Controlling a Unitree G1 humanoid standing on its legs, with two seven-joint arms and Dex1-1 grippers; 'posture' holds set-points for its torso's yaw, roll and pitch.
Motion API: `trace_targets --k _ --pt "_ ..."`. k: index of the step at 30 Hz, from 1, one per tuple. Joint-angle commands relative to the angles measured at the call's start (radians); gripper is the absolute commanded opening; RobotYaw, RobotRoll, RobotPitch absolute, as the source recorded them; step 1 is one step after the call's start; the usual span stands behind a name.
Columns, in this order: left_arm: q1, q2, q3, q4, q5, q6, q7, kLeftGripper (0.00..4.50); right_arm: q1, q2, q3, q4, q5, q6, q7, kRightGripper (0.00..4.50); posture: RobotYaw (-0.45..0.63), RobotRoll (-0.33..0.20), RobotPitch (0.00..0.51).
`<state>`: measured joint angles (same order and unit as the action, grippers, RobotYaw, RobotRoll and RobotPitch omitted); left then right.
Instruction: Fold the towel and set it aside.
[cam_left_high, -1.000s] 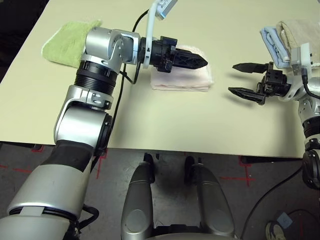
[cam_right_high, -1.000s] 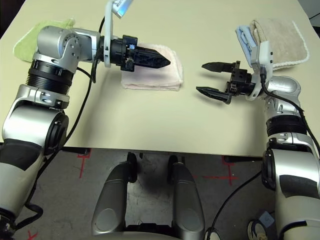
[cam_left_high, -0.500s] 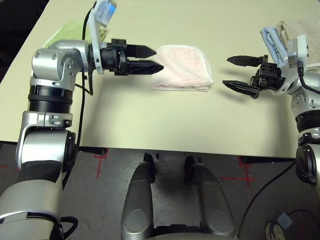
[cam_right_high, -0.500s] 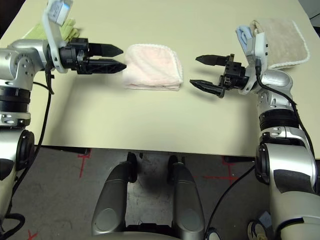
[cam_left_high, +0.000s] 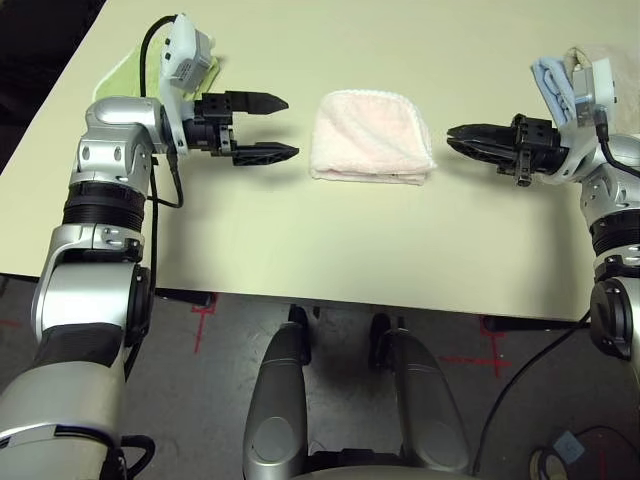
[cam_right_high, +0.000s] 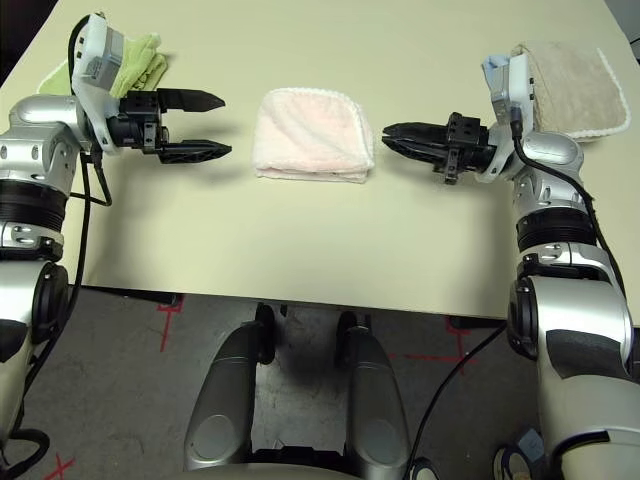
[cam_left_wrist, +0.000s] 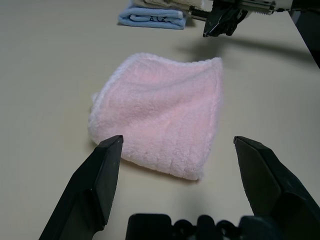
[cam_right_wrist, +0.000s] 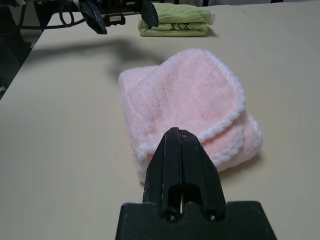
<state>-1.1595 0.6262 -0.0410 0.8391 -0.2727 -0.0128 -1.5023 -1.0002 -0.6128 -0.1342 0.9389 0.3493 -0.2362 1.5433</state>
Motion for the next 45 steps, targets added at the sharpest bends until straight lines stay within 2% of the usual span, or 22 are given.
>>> trace_targets --k 1,3,5,13,21,27,30,34,38,45 --pt "-0.019 -0.01 0.004 0.04 0.022 -0.049 -0.026 4.32 0.025 -0.02 -0.012 -0.03 0.002 0.01 0.01 0.01 0.01 0.0 0.329" --pt "-0.03 -0.016 0.007 0.059 0.022 -0.057 -0.036 3.89 0.03 -0.02 -0.012 -0.042 0.004 0.016 0.01 0.0 0.01 0.0 0.329" --pt "-0.038 -0.022 0.009 0.072 0.02 -0.065 -0.05 3.2 0.031 -0.018 -0.012 -0.051 0.006 0.023 0.008 0.0 0.01 0.0 0.329" --pt "-0.088 -0.053 0.016 0.134 0.035 -0.086 -0.061 0.02 0.014 0.011 -0.012 -0.081 0.024 0.06 -0.001 0.0 0.01 0.0 0.335" --pt "-0.135 -0.179 0.034 0.23 0.057 -0.123 0.003 0.02 -0.061 0.137 0.012 -0.028 0.003 0.07 -0.07 0.0 0.01 0.0 0.338" --pt "-0.133 -0.23 -0.007 0.302 0.131 -0.137 0.033 0.02 -0.103 0.225 0.103 0.042 -0.124 0.049 -0.181 0.0 0.01 0.0 0.337" --pt "-0.106 -0.229 -0.05 0.355 0.216 -0.174 0.106 0.02 -0.11 0.257 0.137 0.106 -0.184 0.032 -0.235 0.0 0.01 0.0 0.337" --pt "-0.093 -0.227 -0.062 0.395 0.267 -0.178 0.176 0.02 -0.101 0.258 0.166 0.18 -0.247 -0.001 -0.28 0.0 0.02 0.0 0.343" --pt "-0.077 -0.192 -0.073 0.41 0.303 -0.18 0.182 0.02 -0.07 0.219 0.139 0.193 -0.233 0.001 -0.27 0.0 0.01 0.0 0.346" --pt "-0.1 -0.182 -0.035 0.409 0.279 -0.181 0.179 0.02 -0.079 0.181 0.113 0.168 -0.212 0.011 -0.244 0.0 0.01 0.0 0.353"
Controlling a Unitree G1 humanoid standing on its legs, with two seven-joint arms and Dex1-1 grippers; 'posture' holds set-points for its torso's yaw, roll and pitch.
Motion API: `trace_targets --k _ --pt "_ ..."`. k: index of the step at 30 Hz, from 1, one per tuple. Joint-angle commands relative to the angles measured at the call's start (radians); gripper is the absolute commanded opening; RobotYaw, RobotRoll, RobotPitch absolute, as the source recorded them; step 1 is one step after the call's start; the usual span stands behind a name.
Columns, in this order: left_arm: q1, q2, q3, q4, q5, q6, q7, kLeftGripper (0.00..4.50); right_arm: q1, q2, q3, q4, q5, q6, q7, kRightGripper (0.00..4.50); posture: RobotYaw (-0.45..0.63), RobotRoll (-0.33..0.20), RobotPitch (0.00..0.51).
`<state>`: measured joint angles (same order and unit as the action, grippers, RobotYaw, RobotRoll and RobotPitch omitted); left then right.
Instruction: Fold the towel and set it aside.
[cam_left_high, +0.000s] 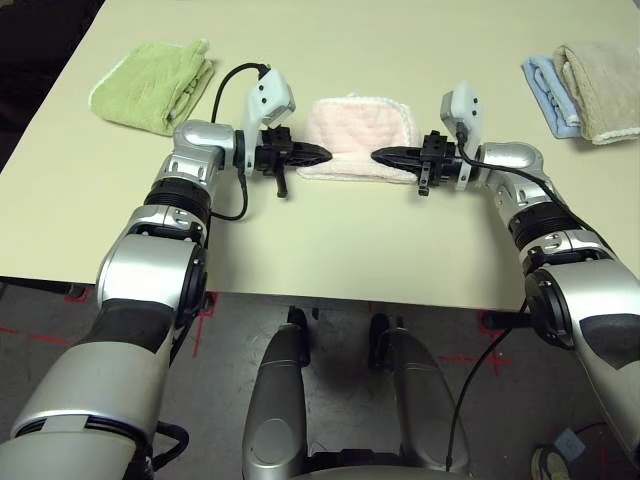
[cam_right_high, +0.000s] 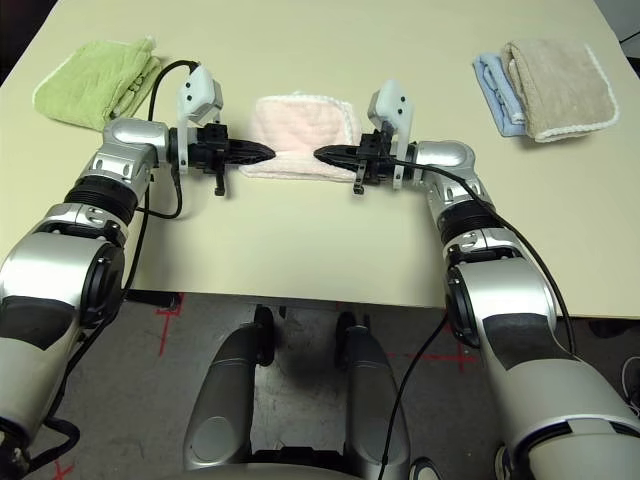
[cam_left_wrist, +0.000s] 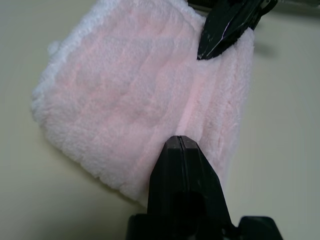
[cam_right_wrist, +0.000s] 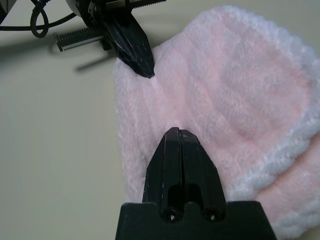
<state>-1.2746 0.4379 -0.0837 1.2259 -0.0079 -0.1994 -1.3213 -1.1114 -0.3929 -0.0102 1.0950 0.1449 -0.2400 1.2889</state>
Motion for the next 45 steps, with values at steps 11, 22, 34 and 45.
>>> trace_targets --k 11,22,34,45 --pt "-0.125 -0.081 0.229 -0.01 -0.167 0.11 0.09 0.02 -0.109 0.068 -0.12 -0.037 0.088 0.085 -0.165 0.0 0.02 0.0 0.352" --pt "-0.057 -0.137 0.158 -0.014 -0.087 0.138 0.166 0.02 -0.107 0.088 -0.073 0.046 -0.017 0.052 -0.319 0.0 0.03 0.0 0.348" --pt "0.001 -0.129 0.133 0.036 0.0 0.108 0.456 0.02 0.024 0.086 -0.061 0.061 -0.054 0.044 -0.363 0.0 0.01 0.0 0.35" --pt "-0.025 -0.12 0.16 0.022 -0.032 0.097 0.353 0.02 -0.001 0.059 -0.124 -0.029 0.044 0.033 -0.259 0.0 0.0 0.0 0.35"
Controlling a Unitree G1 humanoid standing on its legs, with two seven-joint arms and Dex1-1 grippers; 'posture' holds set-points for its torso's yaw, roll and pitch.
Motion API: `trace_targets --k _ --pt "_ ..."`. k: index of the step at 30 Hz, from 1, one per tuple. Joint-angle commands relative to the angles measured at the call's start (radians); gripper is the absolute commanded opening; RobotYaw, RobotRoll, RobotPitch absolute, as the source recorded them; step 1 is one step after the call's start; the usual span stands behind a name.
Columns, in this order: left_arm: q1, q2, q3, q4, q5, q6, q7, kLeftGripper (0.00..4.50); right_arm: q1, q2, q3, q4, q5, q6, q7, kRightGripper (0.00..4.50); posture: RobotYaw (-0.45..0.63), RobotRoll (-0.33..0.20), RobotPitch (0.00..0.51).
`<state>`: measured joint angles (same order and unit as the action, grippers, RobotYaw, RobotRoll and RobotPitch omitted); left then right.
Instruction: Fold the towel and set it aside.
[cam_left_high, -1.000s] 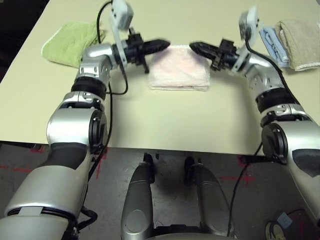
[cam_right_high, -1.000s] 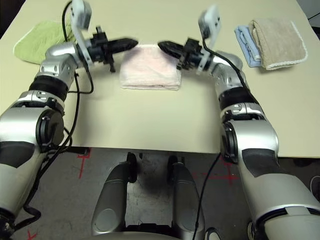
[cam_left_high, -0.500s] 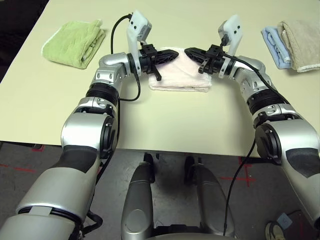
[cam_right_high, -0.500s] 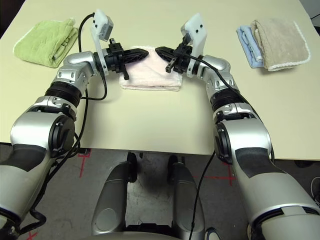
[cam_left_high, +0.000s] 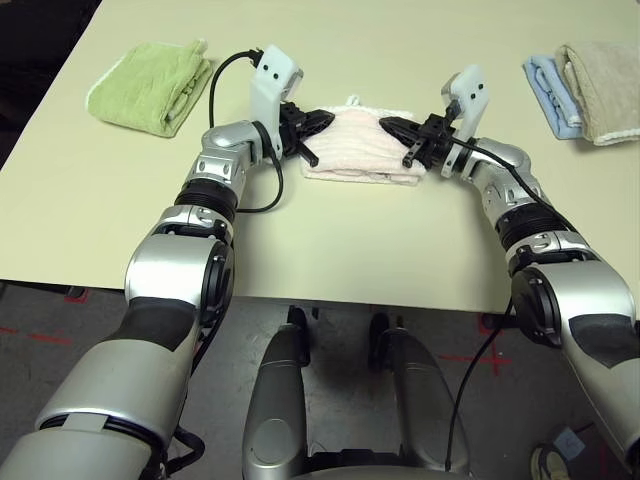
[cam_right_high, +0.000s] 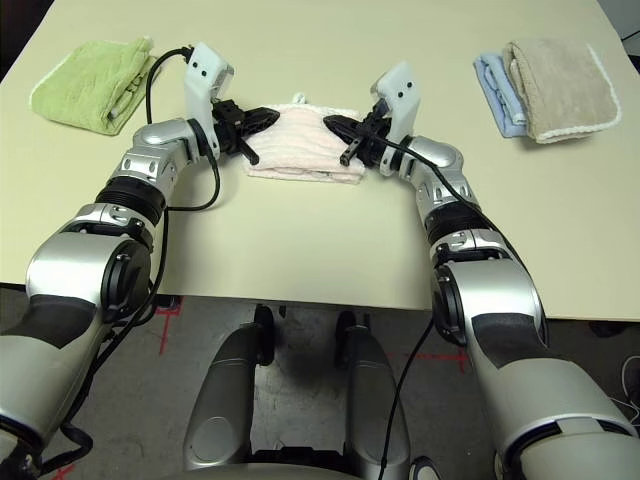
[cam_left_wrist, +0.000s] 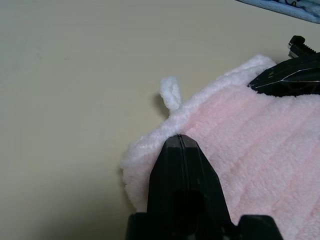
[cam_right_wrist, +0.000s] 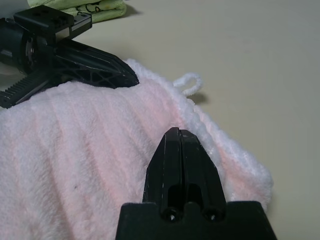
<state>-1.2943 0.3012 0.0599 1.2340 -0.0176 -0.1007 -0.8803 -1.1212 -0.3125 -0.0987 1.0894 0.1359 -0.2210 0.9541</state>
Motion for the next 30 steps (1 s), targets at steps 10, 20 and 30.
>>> trace_targets --k 10,20,30 --pt "0.041 0.177 0.069 -0.263 -0.187 0.068 -0.53 0.02 0.124 -0.236 -0.091 -0.344 0.236 0.147 0.42 0.0 0.01 0.0 0.338" --pt "0.17 0.26 0.002 -0.437 -0.209 0.084 -0.692 0.02 0.265 -0.384 -0.068 -0.328 0.204 0.064 0.547 0.0 0.01 0.0 0.343" --pt "0.168 0.269 -0.009 -0.418 -0.207 0.076 -0.716 0.02 0.327 -0.468 -0.054 -0.259 0.171 -0.004 0.636 0.0 -0.01 0.0 0.344"
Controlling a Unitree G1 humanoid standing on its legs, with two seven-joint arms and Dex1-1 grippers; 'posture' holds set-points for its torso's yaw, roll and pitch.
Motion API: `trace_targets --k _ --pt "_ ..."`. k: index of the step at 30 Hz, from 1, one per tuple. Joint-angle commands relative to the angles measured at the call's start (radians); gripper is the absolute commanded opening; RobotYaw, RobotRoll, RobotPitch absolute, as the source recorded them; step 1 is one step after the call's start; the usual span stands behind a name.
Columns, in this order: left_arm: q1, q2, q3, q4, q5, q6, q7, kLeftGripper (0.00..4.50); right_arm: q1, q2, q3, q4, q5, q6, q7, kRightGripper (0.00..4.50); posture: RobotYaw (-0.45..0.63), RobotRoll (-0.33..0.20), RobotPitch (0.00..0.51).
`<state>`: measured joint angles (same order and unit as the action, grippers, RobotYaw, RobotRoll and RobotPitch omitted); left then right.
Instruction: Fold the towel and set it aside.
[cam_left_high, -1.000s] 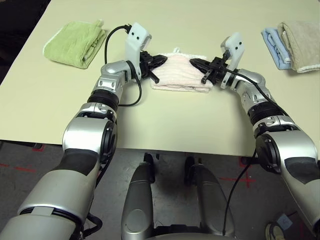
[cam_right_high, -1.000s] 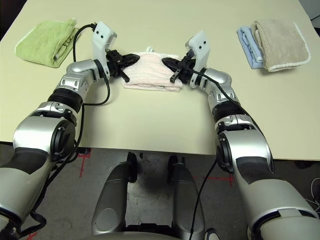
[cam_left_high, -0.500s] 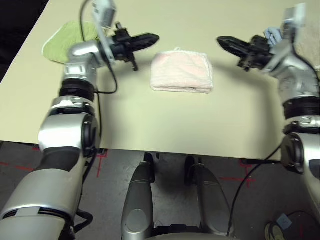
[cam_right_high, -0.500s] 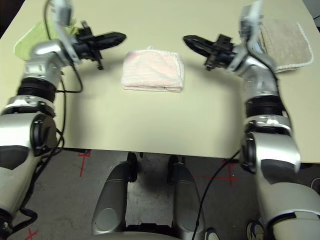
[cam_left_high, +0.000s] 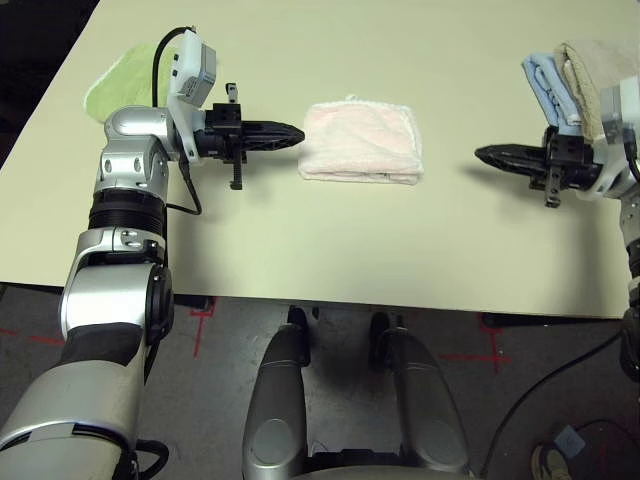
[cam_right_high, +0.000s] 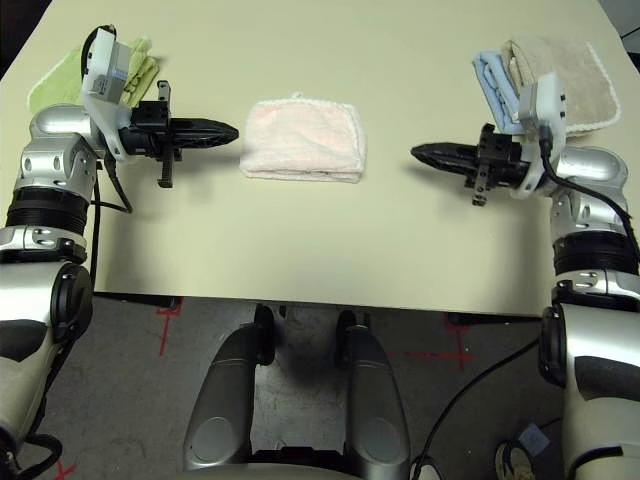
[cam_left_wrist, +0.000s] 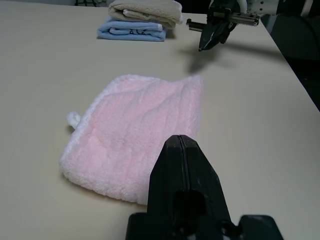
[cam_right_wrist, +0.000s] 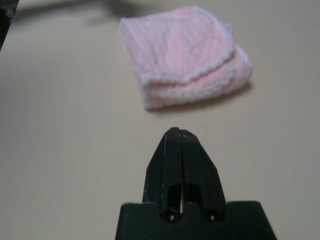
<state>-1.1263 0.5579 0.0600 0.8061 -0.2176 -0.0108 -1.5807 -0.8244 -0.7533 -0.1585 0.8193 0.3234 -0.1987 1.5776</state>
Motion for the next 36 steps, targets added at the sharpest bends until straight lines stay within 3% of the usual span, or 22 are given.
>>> trace_targets --k 1,3,8,12,14,19,24,30,36 --pt "0.002 0.015 -0.012 0.016 0.0 -0.023 -0.01 0.18 0.036 -0.03 0.0 0.012 -0.016 -0.032 0.006 0.49 -0.01 0.0 0.342" --pt "0.013 0.033 -0.037 0.025 0.03 -0.043 -0.013 0.6 0.045 -0.032 -0.008 0.002 -0.006 -0.014 -0.005 0.96 -0.01 0.0 0.341" --pt "-0.004 0.059 -0.035 0.022 0.012 0.025 -0.002 2.44 0.045 -0.028 -0.023 -0.018 0.026 0.071 -0.022 2.82 0.0 0.0 0.336" --pt "-0.029 0.134 -0.065 0.044 0.039 0.293 0.026 3.94 0.051 -0.03 -0.023 -0.024 0.029 0.078 -0.019 4.25 0.0 0.0 0.332" --pt "-0.055 0.155 -0.068 0.045 0.028 0.496 0.057 4.47 0.055 -0.03 -0.025 -0.025 0.029 0.067 -0.017 4.5 -0.01 0.0 0.332" --pt "-0.125 0.198 -0.124 0.091 0.049 0.85 0.083 4.47 0.06 -0.03 -0.028 -0.028 0.03 0.053 -0.015 4.5 -0.01 0.0 0.33" --pt "-0.219 0.176 -0.116 0.18 0.026 1.143 0.165 4.47 0.065 -0.031 -0.025 -0.032 0.029 0.044 -0.008 4.5 -0.01 0.0 0.33" --pt "-0.241 0.115 -0.111 0.206 0.005 1.238 0.228 4.47 0.066 -0.026 -0.022 -0.058 0.032 0.058 -0.019 4.5 -0.01 0.0 0.333" --pt "-0.24 -0.009 -0.038 0.264 -0.018 1.18 0.355 4.47 0.079 -0.021 -0.02 -0.086 0.033 0.069 -0.032 4.5 -0.01 0.0 0.337"
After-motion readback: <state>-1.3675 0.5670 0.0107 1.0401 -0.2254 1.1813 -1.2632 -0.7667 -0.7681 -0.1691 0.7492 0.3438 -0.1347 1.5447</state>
